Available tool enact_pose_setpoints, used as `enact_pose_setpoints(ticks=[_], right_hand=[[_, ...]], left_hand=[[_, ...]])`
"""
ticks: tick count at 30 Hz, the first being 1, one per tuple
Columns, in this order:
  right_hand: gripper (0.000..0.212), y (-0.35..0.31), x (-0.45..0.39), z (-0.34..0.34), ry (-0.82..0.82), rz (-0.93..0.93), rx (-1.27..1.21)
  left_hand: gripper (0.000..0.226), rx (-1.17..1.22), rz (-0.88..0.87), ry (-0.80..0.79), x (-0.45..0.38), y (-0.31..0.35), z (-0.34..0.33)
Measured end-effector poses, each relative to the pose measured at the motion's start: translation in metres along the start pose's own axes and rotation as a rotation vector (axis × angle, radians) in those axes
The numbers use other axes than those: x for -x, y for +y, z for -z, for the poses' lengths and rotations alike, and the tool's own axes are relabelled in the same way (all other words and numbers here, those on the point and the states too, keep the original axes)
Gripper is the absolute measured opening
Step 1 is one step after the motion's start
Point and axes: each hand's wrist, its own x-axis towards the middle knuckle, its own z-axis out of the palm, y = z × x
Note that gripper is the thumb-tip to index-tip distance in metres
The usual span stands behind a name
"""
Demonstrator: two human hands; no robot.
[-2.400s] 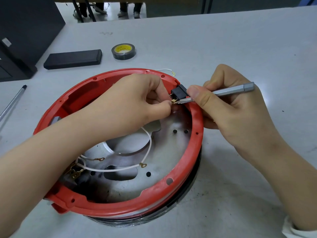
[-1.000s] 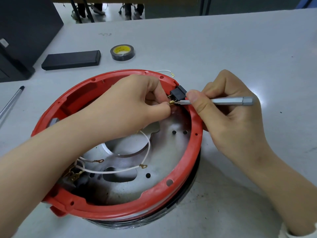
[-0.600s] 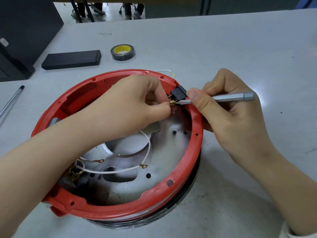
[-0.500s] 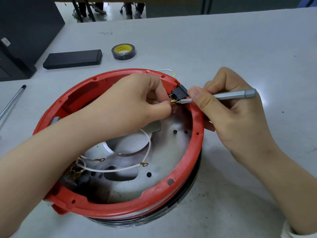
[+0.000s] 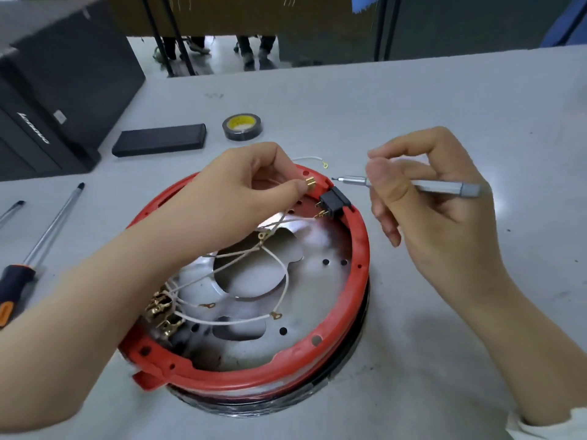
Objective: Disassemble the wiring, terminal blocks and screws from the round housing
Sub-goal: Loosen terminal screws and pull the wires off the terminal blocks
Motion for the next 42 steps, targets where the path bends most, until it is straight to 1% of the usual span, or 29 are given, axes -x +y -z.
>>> enact_pose_setpoints(ticks=[1,3,5,8,10,14,19,22,25,27,30,32,36,38,40,42], right_hand=[[0.006,-0.004,-0.002,0.001,-0.036,-0.004,-0.013],[0.016,-0.013,-0.006,0.001,-0.103,-0.036,-0.04],[0.021,-0.021,-0.009,0.001,-0.146,-0.08,-0.032],[0.017,-0.029,-0.015,-0.001,-0.236,-0.139,0.04],[0.015,-0.032,-0.018,-0.004,-0.301,-0.166,0.093],[0.002,-0.036,-0.026,-0.009,-0.323,-0.141,0.18],[0.003,-0.03,-0.03,-0.013,-0.341,-0.133,0.415],[0.005,-0.026,-0.027,-0.015,-0.35,-0.126,0.445],[0.01,-0.026,-0.027,-0.014,-0.385,-0.155,0.364],[0.011,-0.027,-0.028,-0.011,-0.419,-0.18,0.291],[0.012,-0.027,-0.03,-0.002,-0.417,-0.197,0.199],[0.013,-0.026,-0.031,0.005,-0.379,-0.217,0.124],[0.015,-0.024,-0.031,0.012,-0.308,-0.245,-0.056],[0.015,-0.024,-0.033,0.014,-0.28,-0.245,-0.129],[0.015,-0.026,-0.037,0.015,-0.287,-0.236,-0.158],[0.019,-0.028,-0.044,0.014,-0.301,-0.224,-0.141]], left_hand=[[0.009,0.026,-0.007,0.006,0.002,0.005,0.001],[0.009,0.056,-0.023,0.001,0.007,0.014,0.005],[0.01,0.045,-0.037,-0.01,0.012,0.021,0.007],[0.005,-0.067,-0.081,-0.01,0.017,0.024,0.009],[0.006,-0.119,-0.102,0.007,0.02,0.023,0.009],[0.009,-0.164,-0.106,0.07,0.021,0.018,0.007],[0.008,-0.128,-0.086,0.067,0.018,0.006,0.004],[0.01,-0.111,-0.109,0.066,0.019,0.001,0.004],[0.006,-0.092,-0.127,0.047,0.021,0.001,0.004],[0.002,-0.077,-0.135,0.006,0.023,0.002,0.008],[0.026,-0.055,-0.14,-0.083,0.027,0.004,0.018],[0.032,-0.058,-0.153,-0.095,0.03,0.005,0.025],[0.019,-0.135,-0.186,-0.071,0.034,0.011,0.032],[0.017,-0.106,-0.191,-0.059,0.034,0.015,0.033],[0.011,-0.078,-0.195,-0.01,0.032,0.018,0.037],[0.01,-0.143,-0.202,0.064,0.023,0.019,0.042]])
